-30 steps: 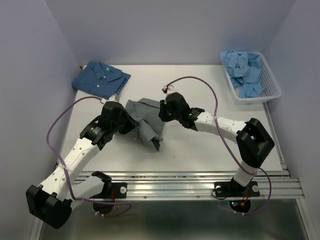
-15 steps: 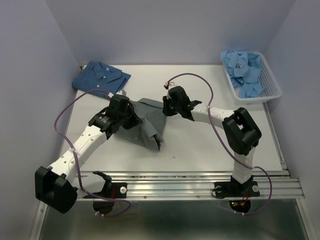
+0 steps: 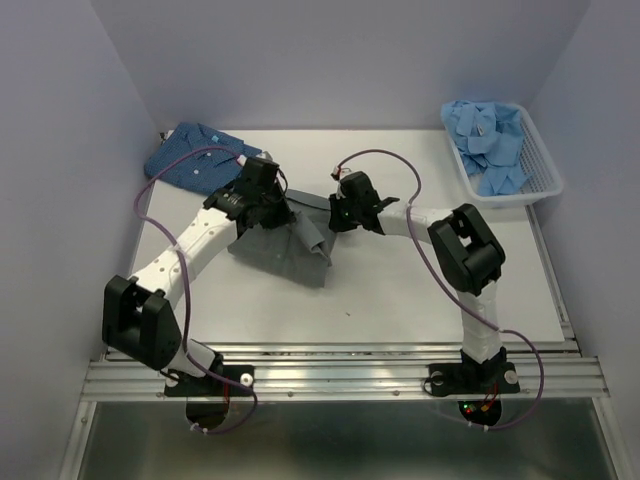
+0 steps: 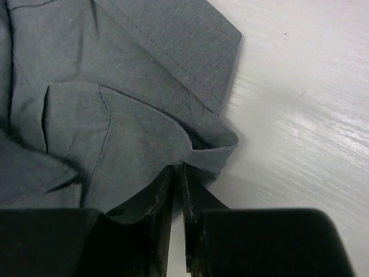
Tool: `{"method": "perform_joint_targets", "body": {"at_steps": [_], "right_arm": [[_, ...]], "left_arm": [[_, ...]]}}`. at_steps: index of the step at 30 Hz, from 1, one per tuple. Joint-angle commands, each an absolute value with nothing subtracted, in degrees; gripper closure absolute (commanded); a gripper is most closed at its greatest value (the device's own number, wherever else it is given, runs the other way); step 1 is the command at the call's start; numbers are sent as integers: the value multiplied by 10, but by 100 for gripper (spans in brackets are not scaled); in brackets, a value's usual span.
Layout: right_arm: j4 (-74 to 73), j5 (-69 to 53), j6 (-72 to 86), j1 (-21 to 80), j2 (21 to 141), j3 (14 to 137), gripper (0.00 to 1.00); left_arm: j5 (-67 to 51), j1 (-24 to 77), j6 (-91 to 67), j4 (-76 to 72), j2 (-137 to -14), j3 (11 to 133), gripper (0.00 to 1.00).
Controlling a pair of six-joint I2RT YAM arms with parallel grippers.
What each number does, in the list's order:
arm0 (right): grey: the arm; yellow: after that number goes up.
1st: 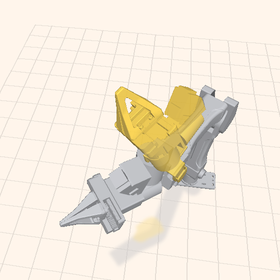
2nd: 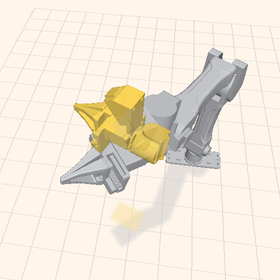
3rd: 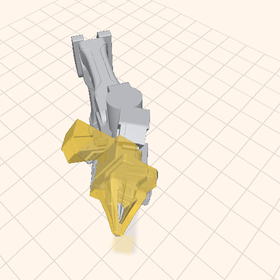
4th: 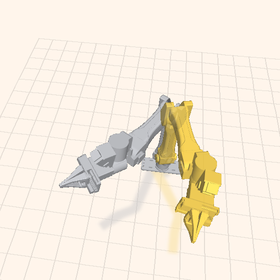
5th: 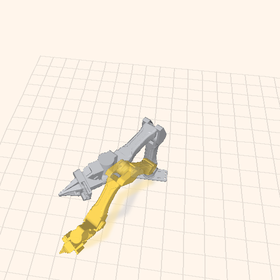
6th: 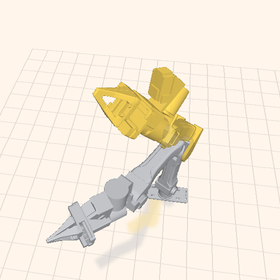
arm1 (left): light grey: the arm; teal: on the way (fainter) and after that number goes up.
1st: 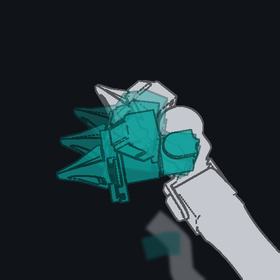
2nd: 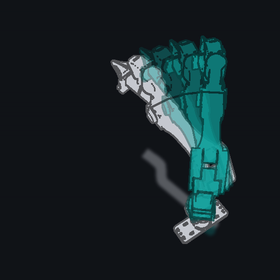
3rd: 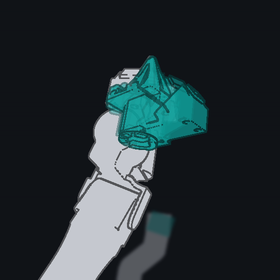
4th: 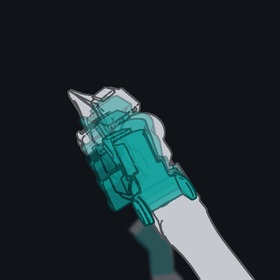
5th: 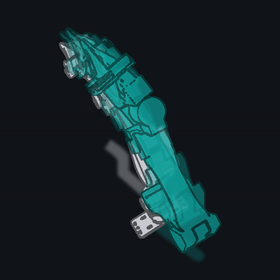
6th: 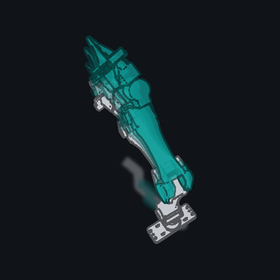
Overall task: Fold and stack the long sleeve shirts
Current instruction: Fold the shirt
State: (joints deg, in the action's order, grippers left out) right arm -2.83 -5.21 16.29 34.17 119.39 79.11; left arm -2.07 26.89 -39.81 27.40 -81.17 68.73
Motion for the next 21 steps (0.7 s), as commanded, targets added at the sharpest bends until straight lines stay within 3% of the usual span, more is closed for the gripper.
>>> {"method": "perform_joint_targets", "body": {"at_steps": [1,15,21], "right_arm": [[-32,-82,160,337,1205,808,84],[-32,-109,156,331,1206,804,84],[-36,-116,171,321,1195,797,84]], "left_arm": [[-6,270,-358,256,-859,775,100],[15,269,-288,343,-1140,1041,100],[9,269,-289,338,-1179,1065,100]]}}
